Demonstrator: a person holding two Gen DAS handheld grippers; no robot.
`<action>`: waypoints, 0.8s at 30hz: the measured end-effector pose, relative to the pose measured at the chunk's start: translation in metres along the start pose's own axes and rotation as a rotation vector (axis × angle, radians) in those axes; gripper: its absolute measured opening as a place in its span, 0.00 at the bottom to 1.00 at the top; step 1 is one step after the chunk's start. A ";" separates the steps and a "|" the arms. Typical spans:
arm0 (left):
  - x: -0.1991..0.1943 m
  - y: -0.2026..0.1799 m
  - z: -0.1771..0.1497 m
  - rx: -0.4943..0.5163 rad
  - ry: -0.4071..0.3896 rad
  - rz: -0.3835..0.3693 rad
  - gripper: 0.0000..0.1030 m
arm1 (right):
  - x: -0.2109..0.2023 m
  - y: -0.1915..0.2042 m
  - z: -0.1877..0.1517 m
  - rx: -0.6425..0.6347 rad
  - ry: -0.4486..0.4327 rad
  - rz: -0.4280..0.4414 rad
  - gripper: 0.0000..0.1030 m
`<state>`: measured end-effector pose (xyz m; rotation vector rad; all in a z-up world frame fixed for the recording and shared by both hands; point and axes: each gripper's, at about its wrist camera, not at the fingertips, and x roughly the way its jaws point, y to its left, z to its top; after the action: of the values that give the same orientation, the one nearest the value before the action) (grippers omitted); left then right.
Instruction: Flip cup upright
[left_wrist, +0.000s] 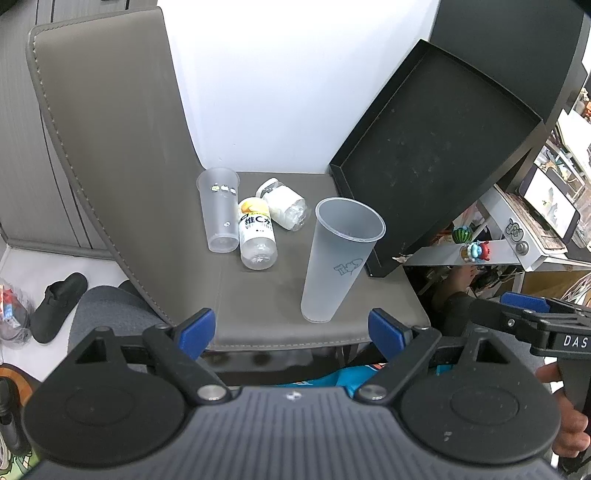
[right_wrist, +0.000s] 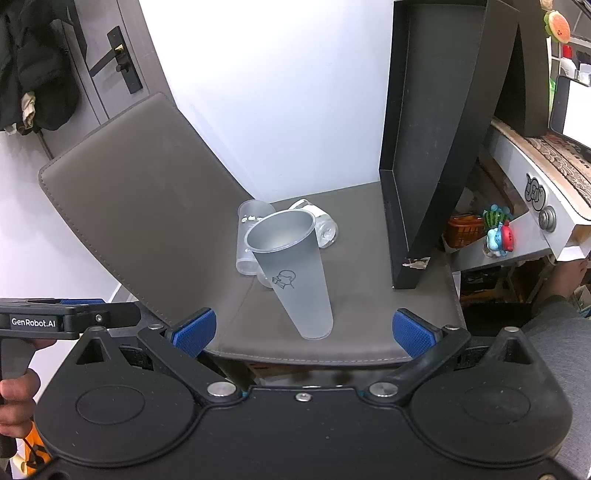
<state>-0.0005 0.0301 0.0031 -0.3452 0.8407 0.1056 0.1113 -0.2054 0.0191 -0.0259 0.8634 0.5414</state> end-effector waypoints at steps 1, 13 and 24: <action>0.000 -0.001 0.000 -0.001 -0.001 0.002 0.86 | 0.000 0.000 0.000 0.000 0.001 0.000 1.00; 0.000 0.000 0.000 0.006 0.001 0.001 0.86 | 0.002 -0.001 0.000 0.003 0.006 0.002 1.00; 0.001 0.002 0.000 0.015 0.002 0.003 0.86 | 0.003 0.000 -0.001 -0.004 0.010 0.001 1.00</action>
<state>-0.0004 0.0319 0.0022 -0.3299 0.8438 0.1011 0.1115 -0.2041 0.0165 -0.0319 0.8717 0.5443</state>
